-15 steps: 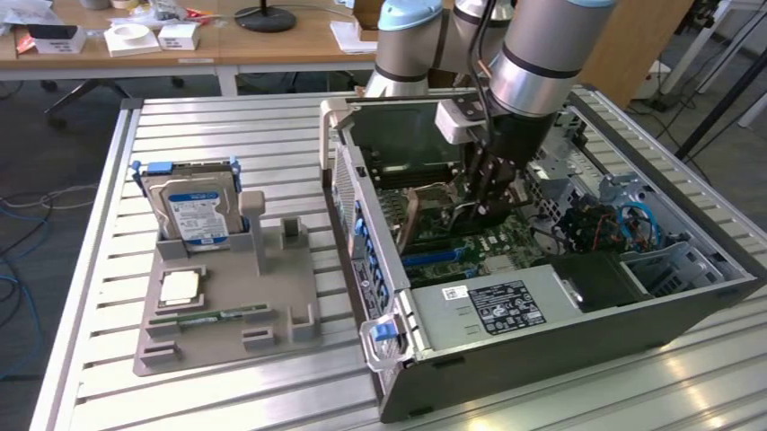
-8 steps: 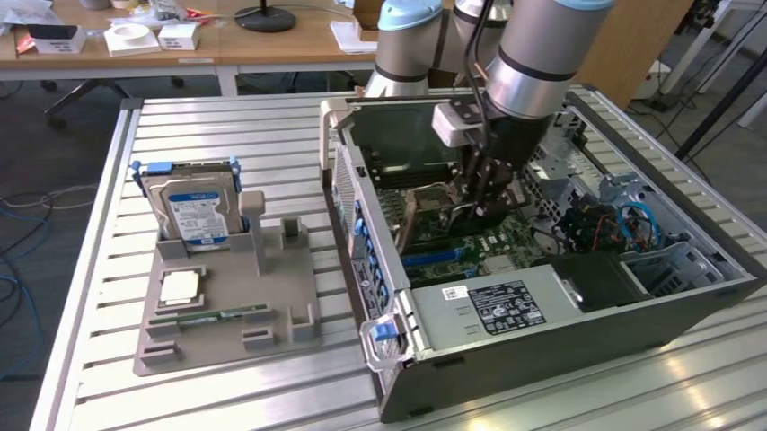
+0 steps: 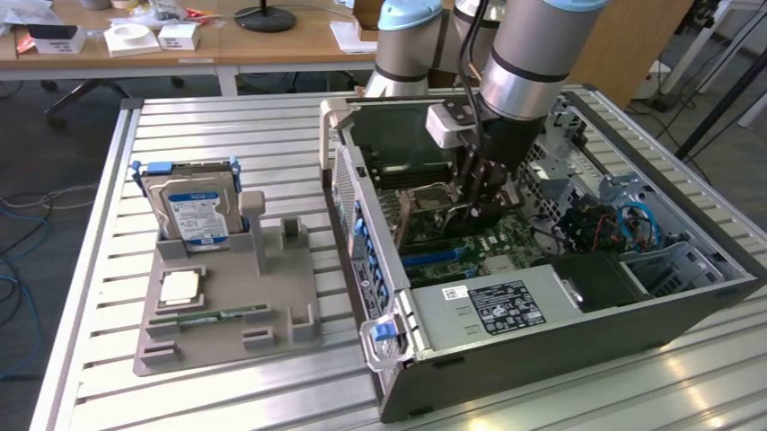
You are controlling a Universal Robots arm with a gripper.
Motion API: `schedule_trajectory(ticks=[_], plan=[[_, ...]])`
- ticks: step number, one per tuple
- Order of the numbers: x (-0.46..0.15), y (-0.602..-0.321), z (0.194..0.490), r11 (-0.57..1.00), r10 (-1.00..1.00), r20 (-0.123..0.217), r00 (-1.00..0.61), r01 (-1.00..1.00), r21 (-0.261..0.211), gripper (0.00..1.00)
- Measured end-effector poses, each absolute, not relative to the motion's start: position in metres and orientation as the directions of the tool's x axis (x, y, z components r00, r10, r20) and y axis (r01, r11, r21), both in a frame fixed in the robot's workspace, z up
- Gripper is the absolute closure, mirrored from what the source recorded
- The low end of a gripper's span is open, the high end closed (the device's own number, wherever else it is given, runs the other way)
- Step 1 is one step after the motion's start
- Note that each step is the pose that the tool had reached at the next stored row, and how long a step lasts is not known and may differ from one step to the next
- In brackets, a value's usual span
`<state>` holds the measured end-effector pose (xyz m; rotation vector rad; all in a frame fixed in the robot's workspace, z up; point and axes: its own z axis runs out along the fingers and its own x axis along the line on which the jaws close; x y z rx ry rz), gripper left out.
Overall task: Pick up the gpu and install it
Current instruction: 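Insert the gpu into the slot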
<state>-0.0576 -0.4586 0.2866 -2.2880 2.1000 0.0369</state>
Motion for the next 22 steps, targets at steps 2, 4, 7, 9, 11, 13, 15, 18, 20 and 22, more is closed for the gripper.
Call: schedule_trajectory(ticks=[2,4,7,9,11,13,15,18,20,22], plan=[[-0.0581,-0.4586,0.2865,-0.085,-0.995,-0.041,0.085,-0.996,-0.01,0.74],[-0.0582,-0.4586,0.2863,-0.083,-0.996,-0.041,0.083,-0.997,-0.01,0.74],[-0.0582,-0.4586,0.2861,-0.074,-0.996,-0.041,0.075,-0.997,-0.01,0.74],[-0.0582,-0.4586,0.2861,-0.071,-0.997,-0.041,0.072,-0.997,-0.01,0.74],[-0.0587,-0.4586,0.286,-0.071,-0.997,-0.041,0.071,-0.997,-0.01,0.74],[-0.0606,-0.4585,0.2859,-0.071,-0.997,-0.041,0.071,-0.997,-0.011,0.74],[-0.0626,-0.4586,0.286,-0.071,-0.997,-0.041,0.071,-0.997,-0.01,0.74],[-0.0652,-0.4586,0.286,-0.071,-0.997,-0.041,0.071,-0.997,-0.01,0.74],[-0.066,-0.4586,0.2858,-0.071,-0.997,-0.041,0.072,-0.997,-0.01,0.74],[-0.0666,-0.4587,0.2842,-0.071,-0.997,-0.041,0.072,-0.997,-0.01,0.74]])
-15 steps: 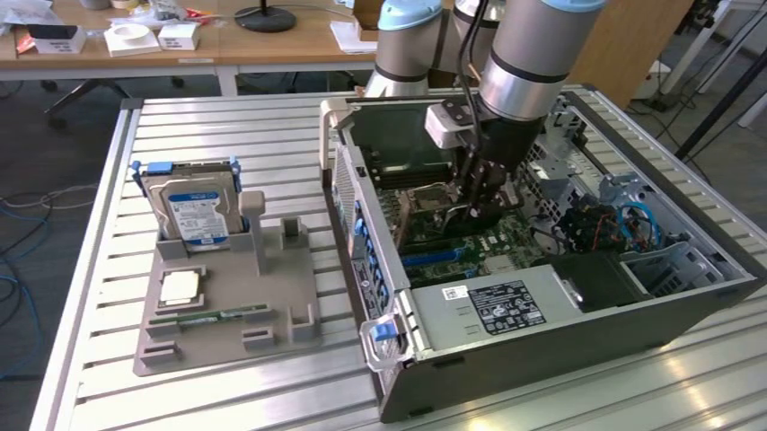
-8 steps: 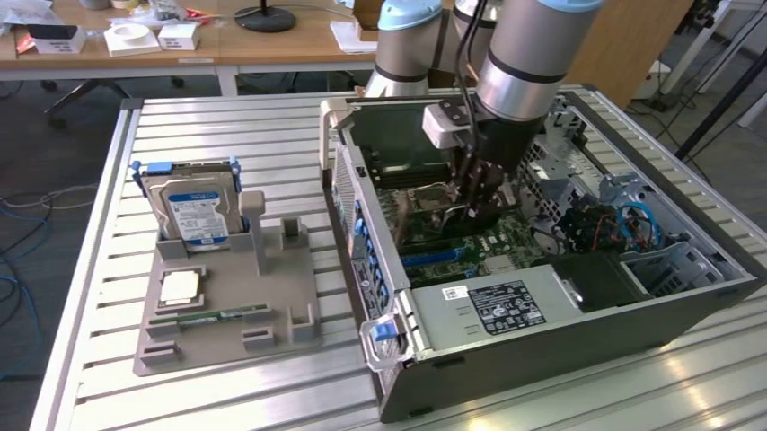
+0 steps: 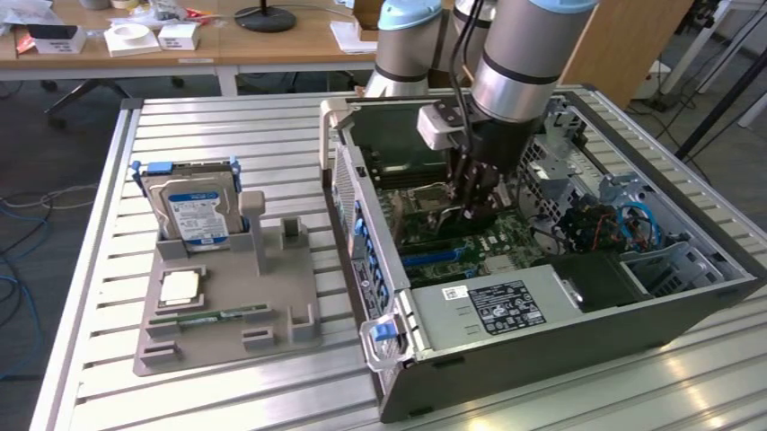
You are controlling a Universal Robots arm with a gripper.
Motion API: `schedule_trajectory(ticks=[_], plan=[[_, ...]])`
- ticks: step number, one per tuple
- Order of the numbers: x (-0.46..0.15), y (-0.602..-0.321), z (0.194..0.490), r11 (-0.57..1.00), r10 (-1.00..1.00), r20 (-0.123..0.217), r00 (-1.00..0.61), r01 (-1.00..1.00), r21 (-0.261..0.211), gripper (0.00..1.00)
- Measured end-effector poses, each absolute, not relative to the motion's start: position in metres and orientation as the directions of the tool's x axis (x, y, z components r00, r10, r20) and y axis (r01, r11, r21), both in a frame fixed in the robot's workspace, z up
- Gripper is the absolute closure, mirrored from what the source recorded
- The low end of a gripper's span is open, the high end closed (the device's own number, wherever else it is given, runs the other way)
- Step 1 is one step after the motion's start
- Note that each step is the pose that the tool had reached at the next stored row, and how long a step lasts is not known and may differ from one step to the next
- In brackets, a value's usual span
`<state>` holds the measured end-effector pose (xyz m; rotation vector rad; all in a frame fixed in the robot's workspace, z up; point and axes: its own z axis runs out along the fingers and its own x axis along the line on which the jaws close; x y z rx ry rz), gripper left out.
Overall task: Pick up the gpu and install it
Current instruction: 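Insert the gpu into the slot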
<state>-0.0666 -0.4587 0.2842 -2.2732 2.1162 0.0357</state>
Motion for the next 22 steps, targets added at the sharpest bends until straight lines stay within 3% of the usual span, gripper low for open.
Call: schedule_trajectory(ticks=[22], plan=[[-0.0719,-0.4586,0.2735,-0.071,-0.997,-0.041,0.071,-0.997,-0.01,0.74]])
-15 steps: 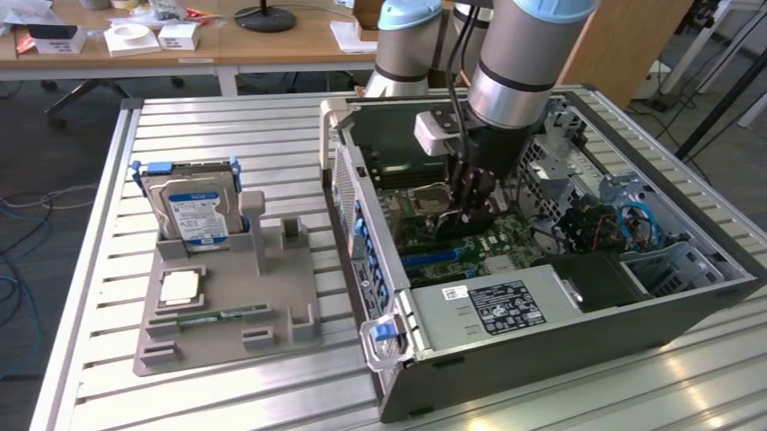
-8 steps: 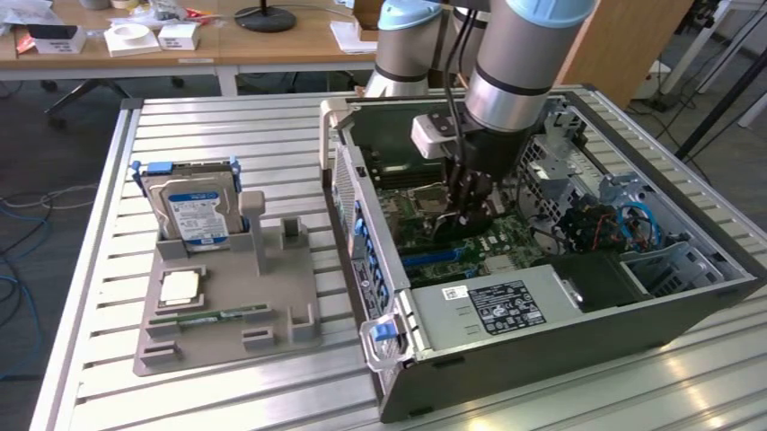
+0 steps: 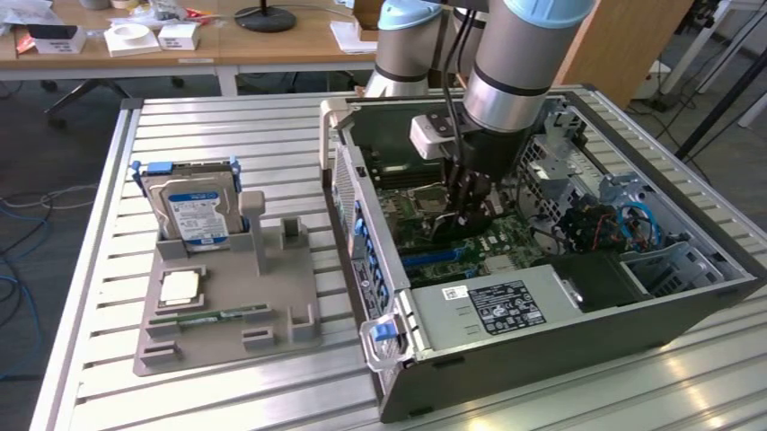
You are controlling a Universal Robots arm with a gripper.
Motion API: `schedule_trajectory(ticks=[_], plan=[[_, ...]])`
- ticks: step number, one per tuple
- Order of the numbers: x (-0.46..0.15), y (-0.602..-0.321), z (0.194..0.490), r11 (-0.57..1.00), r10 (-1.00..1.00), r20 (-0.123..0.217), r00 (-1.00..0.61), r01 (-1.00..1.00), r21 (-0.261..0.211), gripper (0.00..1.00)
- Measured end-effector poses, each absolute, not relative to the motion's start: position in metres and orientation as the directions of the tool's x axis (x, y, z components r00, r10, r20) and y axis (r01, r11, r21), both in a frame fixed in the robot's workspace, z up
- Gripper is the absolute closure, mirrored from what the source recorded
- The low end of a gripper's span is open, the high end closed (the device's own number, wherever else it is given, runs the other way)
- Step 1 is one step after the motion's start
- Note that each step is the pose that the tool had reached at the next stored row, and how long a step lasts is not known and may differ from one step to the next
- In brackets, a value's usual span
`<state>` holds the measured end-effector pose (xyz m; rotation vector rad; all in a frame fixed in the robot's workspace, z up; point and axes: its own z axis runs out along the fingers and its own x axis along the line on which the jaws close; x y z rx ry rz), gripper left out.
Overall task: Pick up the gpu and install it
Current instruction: 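Insert the gpu into the slot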
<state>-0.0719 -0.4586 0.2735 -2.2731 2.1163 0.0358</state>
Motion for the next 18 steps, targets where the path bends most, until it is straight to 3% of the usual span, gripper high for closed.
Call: schedule_trajectory(ticks=[18], plan=[[-0.0764,-0.458,0.2714,-0.071,-0.997,-0.041,0.072,-0.997,-0.01,0.74]])
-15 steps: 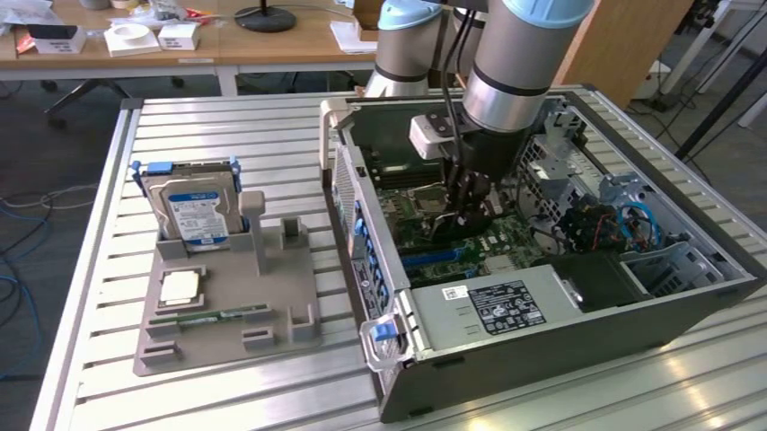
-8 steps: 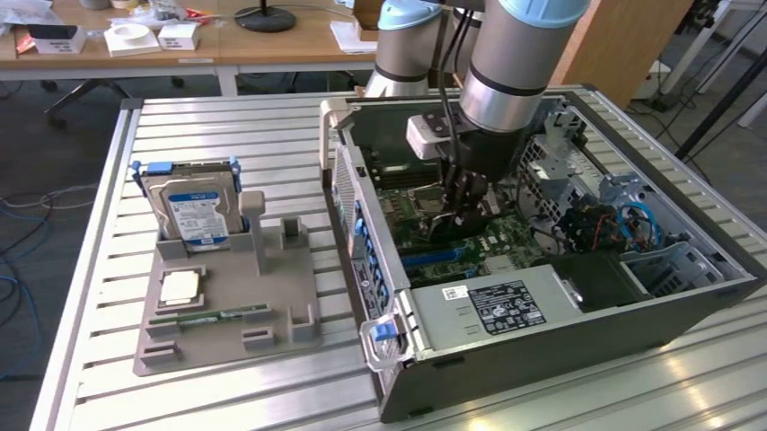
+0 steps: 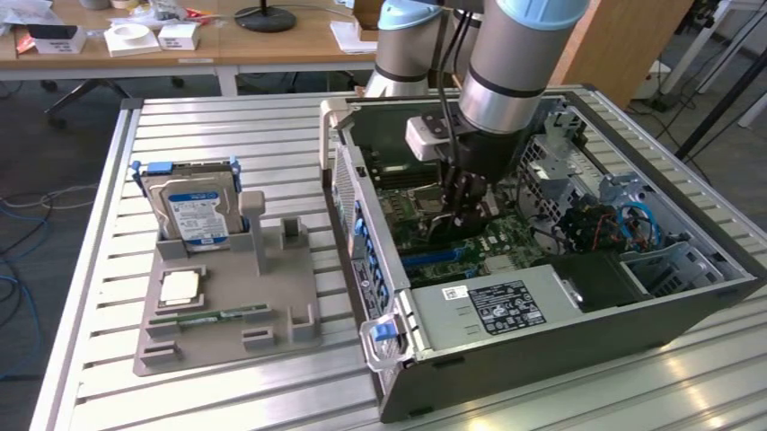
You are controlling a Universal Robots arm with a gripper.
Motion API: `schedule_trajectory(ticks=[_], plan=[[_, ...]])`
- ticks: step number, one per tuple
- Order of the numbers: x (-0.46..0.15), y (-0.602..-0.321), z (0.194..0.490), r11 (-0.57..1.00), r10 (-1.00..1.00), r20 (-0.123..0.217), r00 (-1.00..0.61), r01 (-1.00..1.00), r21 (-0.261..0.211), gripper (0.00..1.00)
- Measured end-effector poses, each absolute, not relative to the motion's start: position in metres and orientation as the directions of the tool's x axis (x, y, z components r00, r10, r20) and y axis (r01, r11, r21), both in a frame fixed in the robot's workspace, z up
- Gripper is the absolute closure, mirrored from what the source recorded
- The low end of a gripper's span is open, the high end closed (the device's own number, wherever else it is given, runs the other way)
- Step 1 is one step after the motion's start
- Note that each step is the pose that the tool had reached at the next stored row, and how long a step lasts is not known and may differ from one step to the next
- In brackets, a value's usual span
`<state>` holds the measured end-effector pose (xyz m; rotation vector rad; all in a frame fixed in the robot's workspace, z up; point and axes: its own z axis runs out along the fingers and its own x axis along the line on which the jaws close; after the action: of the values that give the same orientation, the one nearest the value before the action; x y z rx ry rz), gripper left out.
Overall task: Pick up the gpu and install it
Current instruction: 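Insert the gpu into the slot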
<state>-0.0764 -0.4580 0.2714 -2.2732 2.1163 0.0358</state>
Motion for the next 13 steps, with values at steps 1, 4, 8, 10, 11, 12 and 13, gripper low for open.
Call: schedule_trajectory(ticks=[1,4,8,10,11,12,13], plan=[[-0.0764,-0.458,0.2713,-0.071,-0.997,-0.041,0.071,-0.997,-0.01,0.74],[-0.0764,-0.458,0.27,-0.071,-0.997,-0.041,0.071,-0.997,-0.01,0.74],[-0.0764,-0.458,0.268,-0.071,-0.997,-0.041,0.072,-0.997,-0.01,0.74],[-0.0765,-0.458,0.268,-0.071,-0.997,-0.041,0.071,-0.997,-0.01,0.74],[-0.0766,-0.458,0.2678,-0.071,-0.997,-0.041,0.071,-0.997,-0.01,0.74],[-0.077,-0.458,0.2677,-0.071,-0.997,-0.041,0.071,-0.997,-0.01,0.74],[-0.0773,-0.4579,0.2676,-0.071,-0.997,-0.041,0.071,-0.997,-0.01,0.74]])
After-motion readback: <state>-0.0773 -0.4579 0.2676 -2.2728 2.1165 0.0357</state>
